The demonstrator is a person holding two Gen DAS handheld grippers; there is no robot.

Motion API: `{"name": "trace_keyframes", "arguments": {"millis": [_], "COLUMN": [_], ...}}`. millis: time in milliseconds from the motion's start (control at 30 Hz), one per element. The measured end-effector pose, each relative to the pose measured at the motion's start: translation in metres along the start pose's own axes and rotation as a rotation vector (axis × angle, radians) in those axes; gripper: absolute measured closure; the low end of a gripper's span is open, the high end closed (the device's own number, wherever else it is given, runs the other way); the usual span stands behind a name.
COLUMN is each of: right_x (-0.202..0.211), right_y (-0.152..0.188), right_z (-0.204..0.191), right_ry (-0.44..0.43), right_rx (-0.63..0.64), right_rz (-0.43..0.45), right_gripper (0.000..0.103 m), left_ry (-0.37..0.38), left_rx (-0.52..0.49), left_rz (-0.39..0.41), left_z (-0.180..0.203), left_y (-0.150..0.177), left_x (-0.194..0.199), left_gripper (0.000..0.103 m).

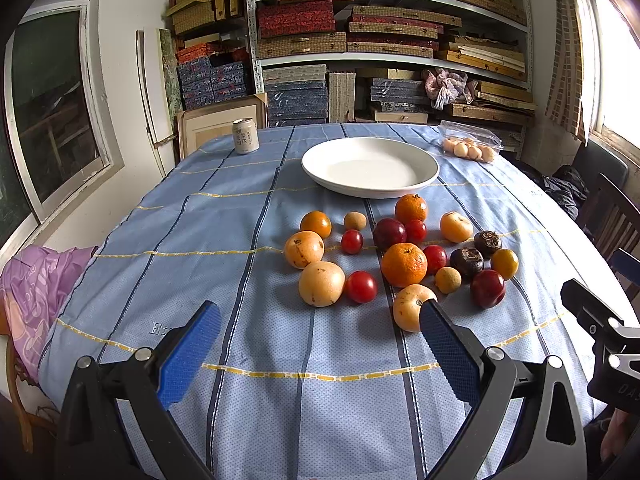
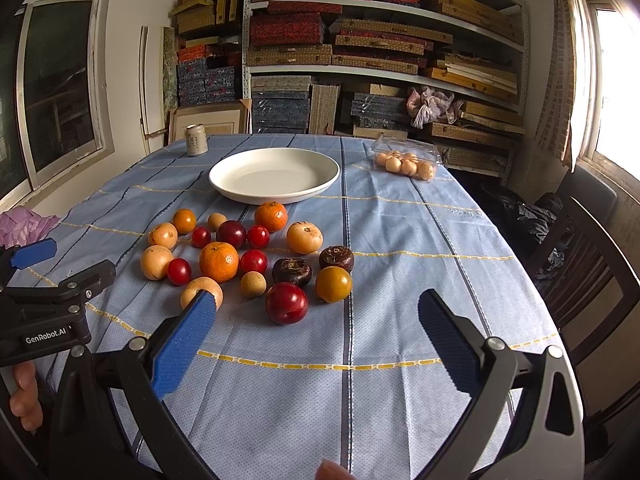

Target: Organize fruits

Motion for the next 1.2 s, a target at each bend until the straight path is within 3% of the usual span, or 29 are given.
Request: {"name": "trace_keyframes", "arguments": {"millis": [533,1200], "right_x": [0.002,-0.003], "right_y": [-0.001,0.001], "right_z": [-0.008,-0.008], "right_ry": [-0.055,-0.051], "right_rx": [0.004,0.032], "right_rz": [0.002,-0.006], "right_gripper": [0.004,0.004], "left_ry": [-0.015,-0.014], "left_rx": [0.025,0.015], "left_rz": [-0.009,-0.012], "left_z": [-0.008,-0.006], "left_y": [-0.003,-0.003], "left_x": [-0.002,-0.007], "left_gripper": [0.003,0.003]}}
Point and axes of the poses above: each gripper's, at about its wrist camera, not at the fingertips, and x roughly against the way its jaws point, z to its right, y to its underside, the point moved 4 cm from there along -x, roughly the way its jaws point, and after that the axes turned 6 degrees about y, right-handed, at the moved point
